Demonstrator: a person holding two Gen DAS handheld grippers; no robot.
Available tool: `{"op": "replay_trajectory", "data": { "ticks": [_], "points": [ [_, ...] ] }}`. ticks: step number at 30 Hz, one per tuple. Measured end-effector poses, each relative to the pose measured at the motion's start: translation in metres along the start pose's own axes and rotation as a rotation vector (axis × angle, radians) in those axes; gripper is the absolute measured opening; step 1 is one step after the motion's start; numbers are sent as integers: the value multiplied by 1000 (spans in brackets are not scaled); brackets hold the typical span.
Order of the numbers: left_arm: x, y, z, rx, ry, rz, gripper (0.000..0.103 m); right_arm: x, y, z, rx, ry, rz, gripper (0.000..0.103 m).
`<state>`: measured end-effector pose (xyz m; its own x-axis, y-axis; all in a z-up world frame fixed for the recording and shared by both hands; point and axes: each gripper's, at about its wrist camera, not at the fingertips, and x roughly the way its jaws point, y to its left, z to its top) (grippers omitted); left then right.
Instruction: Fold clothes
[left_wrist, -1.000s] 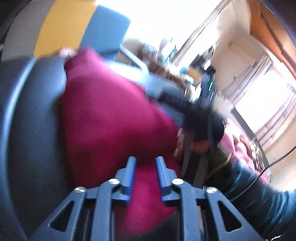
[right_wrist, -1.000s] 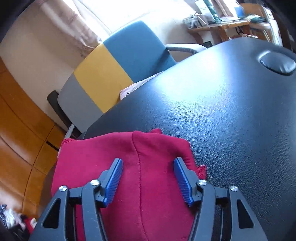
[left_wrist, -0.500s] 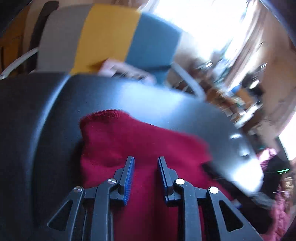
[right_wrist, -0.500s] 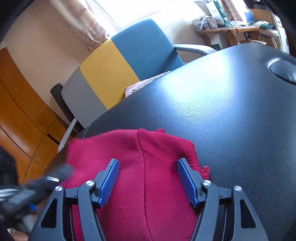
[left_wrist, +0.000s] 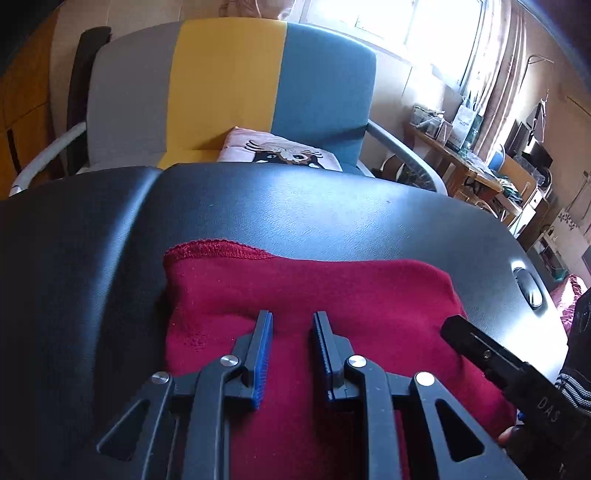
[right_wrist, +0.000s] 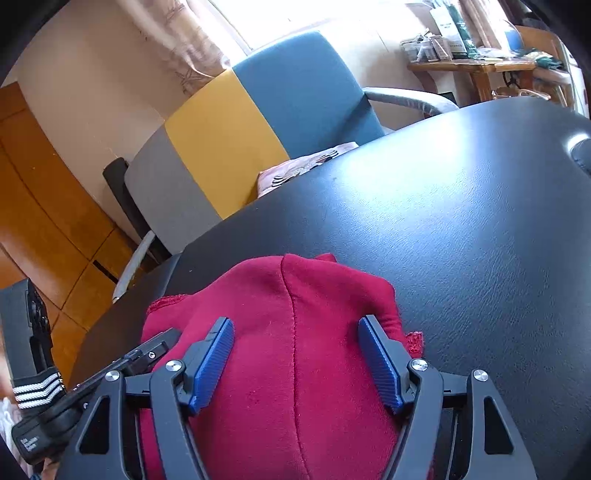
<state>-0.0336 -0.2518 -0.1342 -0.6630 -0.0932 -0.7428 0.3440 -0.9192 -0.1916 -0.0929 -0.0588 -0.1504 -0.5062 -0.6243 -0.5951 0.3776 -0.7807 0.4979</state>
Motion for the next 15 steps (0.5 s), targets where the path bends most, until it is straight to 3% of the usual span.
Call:
{"op": "replay_trajectory", "data": {
  "ticks": [3, 8, 13, 15],
  "points": [
    [-13, 6, -11, 5, -2, 13, 23, -5, 9, -9, -17, 18, 10, 71],
    [-41, 21, -35, 97, -23, 71, 24, -14, 33, -30, -51, 54, 42, 74],
    [-65, 46, -47, 50, -8, 69, 25, -21, 67, -50, -113, 89, 51, 85],
    [-82, 59, -53, 30, -24, 61, 28, -27, 75, -52, -129, 101, 90, 85]
  ]
}}
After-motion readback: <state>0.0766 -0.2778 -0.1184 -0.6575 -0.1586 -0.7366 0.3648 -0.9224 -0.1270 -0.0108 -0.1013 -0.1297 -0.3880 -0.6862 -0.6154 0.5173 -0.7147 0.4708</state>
